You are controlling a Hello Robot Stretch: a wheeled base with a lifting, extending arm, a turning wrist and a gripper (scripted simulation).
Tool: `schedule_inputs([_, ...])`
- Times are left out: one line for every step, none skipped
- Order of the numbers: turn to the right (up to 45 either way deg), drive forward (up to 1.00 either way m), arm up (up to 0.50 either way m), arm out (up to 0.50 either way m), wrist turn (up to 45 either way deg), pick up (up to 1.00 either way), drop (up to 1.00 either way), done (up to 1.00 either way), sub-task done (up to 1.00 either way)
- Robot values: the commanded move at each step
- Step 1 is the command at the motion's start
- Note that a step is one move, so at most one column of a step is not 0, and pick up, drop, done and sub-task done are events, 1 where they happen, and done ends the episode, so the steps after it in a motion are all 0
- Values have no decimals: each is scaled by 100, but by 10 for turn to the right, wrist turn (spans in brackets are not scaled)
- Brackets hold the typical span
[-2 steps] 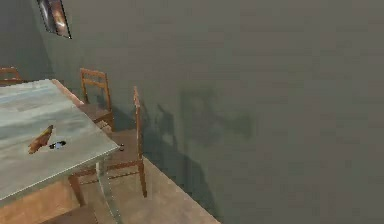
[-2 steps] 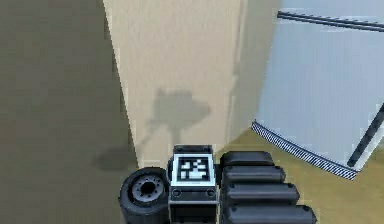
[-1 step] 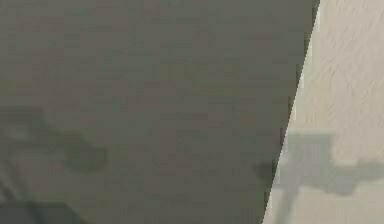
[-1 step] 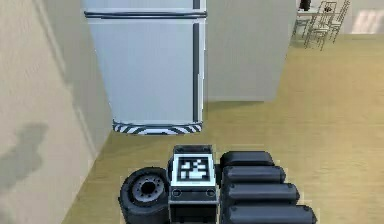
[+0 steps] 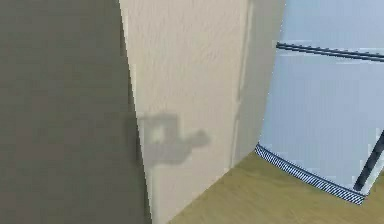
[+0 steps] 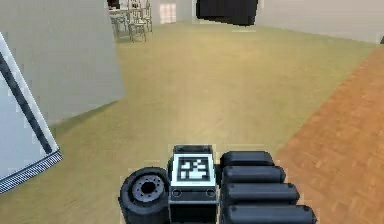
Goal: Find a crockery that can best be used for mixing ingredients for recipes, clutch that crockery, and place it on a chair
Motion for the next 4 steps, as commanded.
schedule_inputs([450,0,0,0,0,0,0,0,0])
schedule_inputs([0,10,0,0,0,0,0,0,0])
schedule_inputs([-450,0,0,0,0,0,0,0,0])
schedule_inputs([-390,0,0,0,0,0,0,0,0])
